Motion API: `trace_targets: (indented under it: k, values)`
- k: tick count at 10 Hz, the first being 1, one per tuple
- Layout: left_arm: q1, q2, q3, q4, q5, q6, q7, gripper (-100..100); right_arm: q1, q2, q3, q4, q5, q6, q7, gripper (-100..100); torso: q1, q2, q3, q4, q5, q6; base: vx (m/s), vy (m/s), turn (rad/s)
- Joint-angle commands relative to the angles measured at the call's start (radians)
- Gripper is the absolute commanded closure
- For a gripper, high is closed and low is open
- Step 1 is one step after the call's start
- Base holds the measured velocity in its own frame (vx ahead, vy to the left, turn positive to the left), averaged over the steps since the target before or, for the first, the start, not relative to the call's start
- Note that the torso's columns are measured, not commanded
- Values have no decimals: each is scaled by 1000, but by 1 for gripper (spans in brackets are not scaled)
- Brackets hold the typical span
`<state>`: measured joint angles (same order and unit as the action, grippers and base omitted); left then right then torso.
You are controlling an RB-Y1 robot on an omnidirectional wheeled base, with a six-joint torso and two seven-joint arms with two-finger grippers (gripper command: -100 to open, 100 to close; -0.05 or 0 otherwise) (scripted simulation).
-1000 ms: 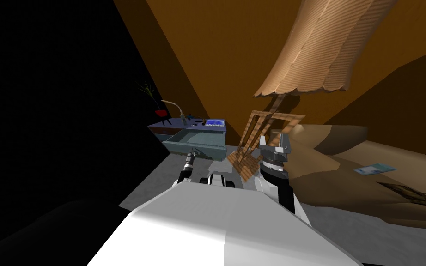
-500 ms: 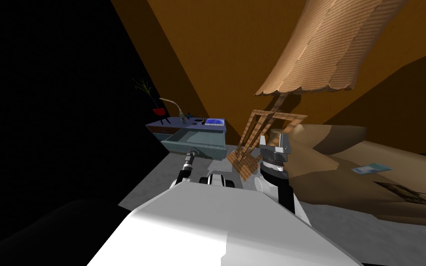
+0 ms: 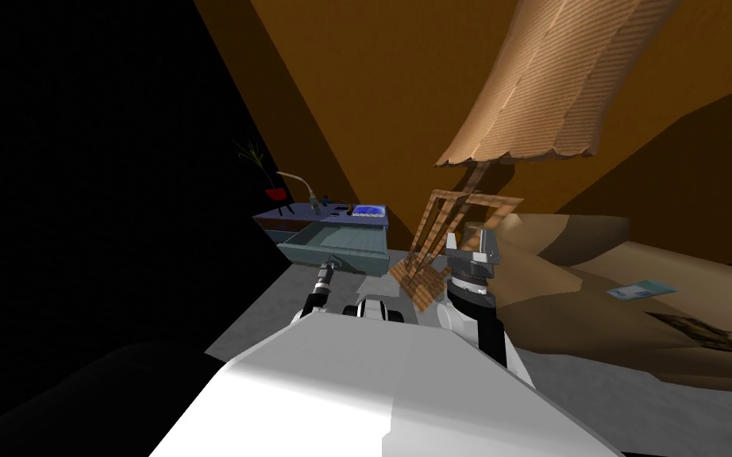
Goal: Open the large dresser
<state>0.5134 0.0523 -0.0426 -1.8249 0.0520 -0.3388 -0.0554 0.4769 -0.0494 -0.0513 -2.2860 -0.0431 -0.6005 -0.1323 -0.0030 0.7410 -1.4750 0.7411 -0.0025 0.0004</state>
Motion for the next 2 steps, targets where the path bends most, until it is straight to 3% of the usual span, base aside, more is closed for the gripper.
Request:
trace_targets:
  k: [1, 2]
  values:
    - [1, 0, 0, 2, 0, 1, 0, 0, 0, 0, 0, 0, 0, 0, 0, 0, 1, -1, -1, -1, 1, 0, 0, 0, 0]
    - [2, 0, 0, 3, 0, 2, 0, 0, 0, 0, 0, 0, 0, 0, 0, 0, 1, -2, -1, -2, 1, 0, 0, 0, 0]
